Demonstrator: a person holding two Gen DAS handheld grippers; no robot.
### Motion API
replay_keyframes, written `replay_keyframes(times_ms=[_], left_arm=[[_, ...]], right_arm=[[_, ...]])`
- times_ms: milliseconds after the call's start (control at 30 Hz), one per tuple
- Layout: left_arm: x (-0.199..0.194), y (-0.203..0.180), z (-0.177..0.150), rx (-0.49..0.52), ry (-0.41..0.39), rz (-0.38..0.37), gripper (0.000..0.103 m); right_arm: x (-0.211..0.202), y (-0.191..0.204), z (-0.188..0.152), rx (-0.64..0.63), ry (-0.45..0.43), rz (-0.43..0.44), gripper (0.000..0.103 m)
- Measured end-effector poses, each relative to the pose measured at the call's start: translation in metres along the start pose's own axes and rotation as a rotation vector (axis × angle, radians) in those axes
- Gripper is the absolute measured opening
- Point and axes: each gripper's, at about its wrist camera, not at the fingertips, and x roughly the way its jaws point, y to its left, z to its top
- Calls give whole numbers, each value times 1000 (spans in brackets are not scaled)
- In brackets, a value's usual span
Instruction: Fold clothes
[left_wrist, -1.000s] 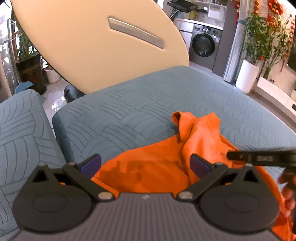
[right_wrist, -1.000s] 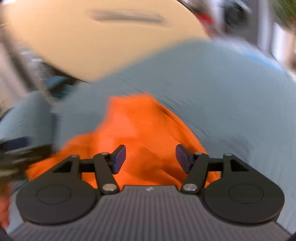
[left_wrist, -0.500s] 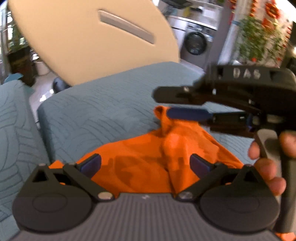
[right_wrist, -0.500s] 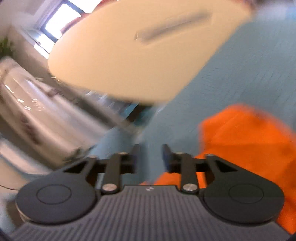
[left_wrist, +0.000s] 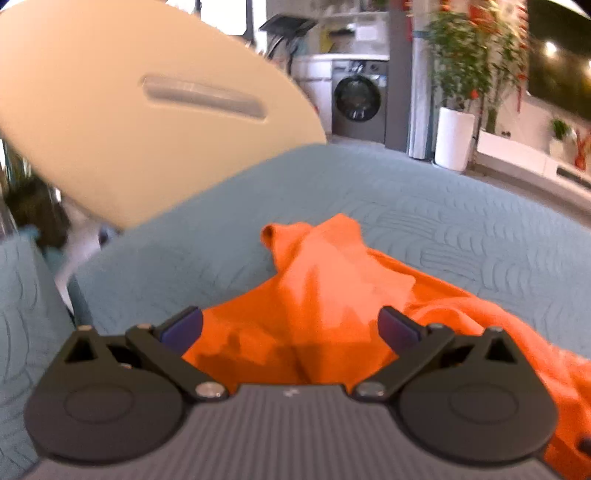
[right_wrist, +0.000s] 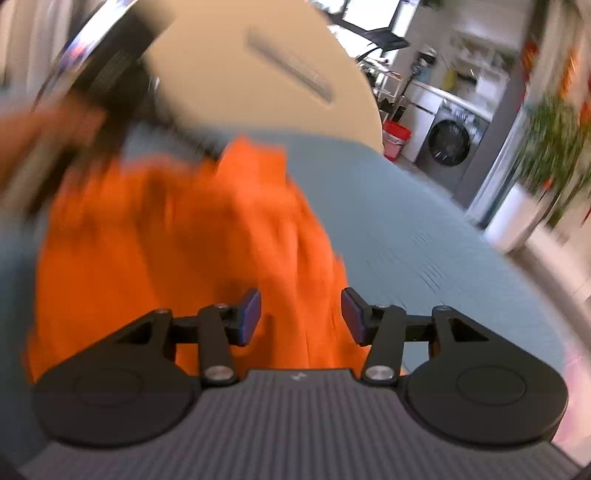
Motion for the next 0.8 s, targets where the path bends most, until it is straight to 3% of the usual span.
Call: replay_keyframes(times_ms=[100,167,233,267,367,400,500,600,667,800], left_arm=[[-1,-45,-17,253,-85,121,95],[0,-65,-26,397,-96,165,92],[1,-75,-28,438,-73,159,81],[4,-79,-24,442,-21,136,75],[13,-80,-4,442,101,74,58],[18,-82,14,467,160,51,58],[23,-83,46,481,204,44,60],[27,-85,81,446,214,67,84],[39,-93,102,405,258,57,86],[67,-112,95,489,353,86,88]], right_arm=[[-5,15,-37,-15,-62,-83,51],[-3,24,-61,50,-93,-71,51],[2,31,-64,46,-80,-10,51],[1,35,-65,11,-93,7,51],[1,32,-44,-7,-147,-12,51],[2,25,-32,26,-166,-13,51],[-1,4,-27,107,-180,-3,51],[-6,-15,-28,183,-168,-2,51],[-6,-29,-30,249,-145,-5,51],[-5,-38,-38,310,-125,15,51]])
